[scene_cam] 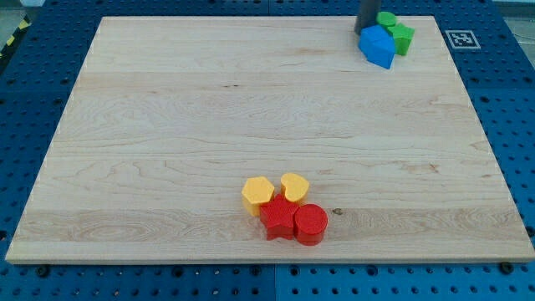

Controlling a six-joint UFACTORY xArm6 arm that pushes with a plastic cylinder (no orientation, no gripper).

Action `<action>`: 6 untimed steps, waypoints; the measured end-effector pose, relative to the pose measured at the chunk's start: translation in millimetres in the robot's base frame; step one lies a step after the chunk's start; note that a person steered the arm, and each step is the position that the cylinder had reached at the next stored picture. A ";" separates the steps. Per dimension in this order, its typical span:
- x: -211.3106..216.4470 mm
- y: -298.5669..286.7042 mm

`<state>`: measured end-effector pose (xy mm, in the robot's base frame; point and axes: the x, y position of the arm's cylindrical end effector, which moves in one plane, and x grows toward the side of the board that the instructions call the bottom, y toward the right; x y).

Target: Move the blue cube towards the top left

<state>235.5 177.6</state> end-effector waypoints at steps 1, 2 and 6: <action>-5.9 28.5; 2.3 50.0; 24.4 -126.8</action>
<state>259.8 50.8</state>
